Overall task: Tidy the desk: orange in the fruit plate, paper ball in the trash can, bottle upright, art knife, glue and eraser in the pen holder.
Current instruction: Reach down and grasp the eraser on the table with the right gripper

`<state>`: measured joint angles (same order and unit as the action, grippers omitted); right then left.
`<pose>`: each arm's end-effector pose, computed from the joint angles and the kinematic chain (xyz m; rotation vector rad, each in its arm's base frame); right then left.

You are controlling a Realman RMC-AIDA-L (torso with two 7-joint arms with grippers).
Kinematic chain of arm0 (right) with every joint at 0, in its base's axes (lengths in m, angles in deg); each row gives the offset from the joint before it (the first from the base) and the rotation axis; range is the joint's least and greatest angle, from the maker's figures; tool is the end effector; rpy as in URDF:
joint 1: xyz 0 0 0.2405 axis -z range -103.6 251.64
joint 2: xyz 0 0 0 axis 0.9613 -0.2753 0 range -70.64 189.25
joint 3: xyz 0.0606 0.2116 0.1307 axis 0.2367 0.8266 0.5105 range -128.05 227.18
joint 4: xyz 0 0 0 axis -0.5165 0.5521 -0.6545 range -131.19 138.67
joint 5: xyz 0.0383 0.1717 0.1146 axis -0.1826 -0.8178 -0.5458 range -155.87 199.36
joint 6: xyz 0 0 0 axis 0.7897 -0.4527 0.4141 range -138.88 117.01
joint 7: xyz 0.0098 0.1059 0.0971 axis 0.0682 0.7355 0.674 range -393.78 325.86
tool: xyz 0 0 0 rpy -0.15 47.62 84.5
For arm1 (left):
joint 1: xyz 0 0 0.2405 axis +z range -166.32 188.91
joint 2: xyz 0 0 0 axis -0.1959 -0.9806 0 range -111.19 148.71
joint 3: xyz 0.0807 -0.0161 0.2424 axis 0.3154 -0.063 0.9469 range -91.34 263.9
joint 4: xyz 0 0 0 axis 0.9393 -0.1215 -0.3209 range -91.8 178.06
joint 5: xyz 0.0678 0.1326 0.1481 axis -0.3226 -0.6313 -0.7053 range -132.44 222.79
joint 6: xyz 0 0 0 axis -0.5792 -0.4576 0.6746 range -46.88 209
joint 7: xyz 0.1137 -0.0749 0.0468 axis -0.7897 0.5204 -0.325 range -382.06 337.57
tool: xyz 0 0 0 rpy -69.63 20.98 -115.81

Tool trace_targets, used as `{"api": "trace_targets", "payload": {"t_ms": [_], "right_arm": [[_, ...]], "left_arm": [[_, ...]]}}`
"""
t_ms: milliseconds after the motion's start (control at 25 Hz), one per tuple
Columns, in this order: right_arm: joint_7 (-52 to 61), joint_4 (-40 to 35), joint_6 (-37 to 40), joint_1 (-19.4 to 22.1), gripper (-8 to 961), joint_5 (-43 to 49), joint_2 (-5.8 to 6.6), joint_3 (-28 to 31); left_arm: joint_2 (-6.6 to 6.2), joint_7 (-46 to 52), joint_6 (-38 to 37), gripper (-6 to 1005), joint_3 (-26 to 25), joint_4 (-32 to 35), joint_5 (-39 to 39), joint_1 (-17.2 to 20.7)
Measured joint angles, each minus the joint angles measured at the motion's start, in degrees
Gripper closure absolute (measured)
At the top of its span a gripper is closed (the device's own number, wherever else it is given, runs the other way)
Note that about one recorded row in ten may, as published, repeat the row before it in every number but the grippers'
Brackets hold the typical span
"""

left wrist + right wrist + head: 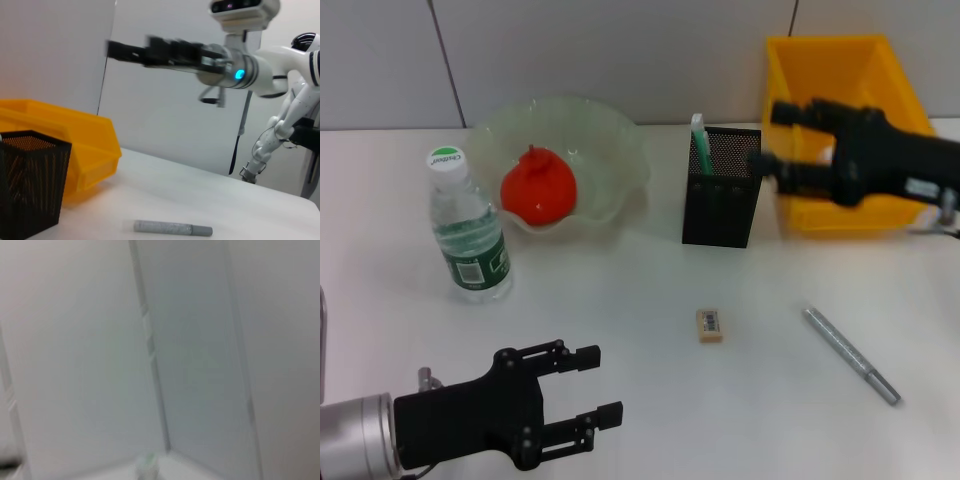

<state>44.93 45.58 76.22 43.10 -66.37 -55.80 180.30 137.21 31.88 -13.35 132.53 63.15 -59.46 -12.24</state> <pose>0.2177 0.3645 0.0468 -2.5745 0.3808 0.9496 -0.2853 0.2559 -0.0440 -2.7586 -0.4568 -0.9434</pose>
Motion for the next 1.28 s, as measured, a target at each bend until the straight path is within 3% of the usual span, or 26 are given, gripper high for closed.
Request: {"api": "trace_targets", "payload": {"t_ms": [160,280,520,880,1160,1280], "right_arm": [[3.4,0.0,3.0,-0.7,133,8.0,3.37,0.0],[8.4,0.8,4.4,-3.4,134,15.6,5.04,-0.1],[16.0,1.8,7.4,-14.1,135,33.7,5.42,-1.7],[17.1,-1.0,2.1,-25.3,138,46.9,1.88,-10.5],[16.6,-5.3,-6.6,-28.4,139,49.7,-1.34,-17.8],[16.4,-6.0,-8.3,-28.8,140,49.8,-2.04,-19.3]], "left_arm": [[0.02,0.0,0.5,325,0.1,-0.1,0.0,0.6],[-0.07,0.6,0.5,325,0.1,-0.1,0.0,0.8],[-0.24,2.3,0.5,324,0.0,0.3,0.1,0.6],[-0.16,3.0,0.4,325,0.0,0.2,0.1,0.5],[-0.26,3.9,0.3,324,0.0,0.4,0.0,0.8],[-0.3,3.9,0.4,324,0.0,0.5,-0.2,0.9]]}}
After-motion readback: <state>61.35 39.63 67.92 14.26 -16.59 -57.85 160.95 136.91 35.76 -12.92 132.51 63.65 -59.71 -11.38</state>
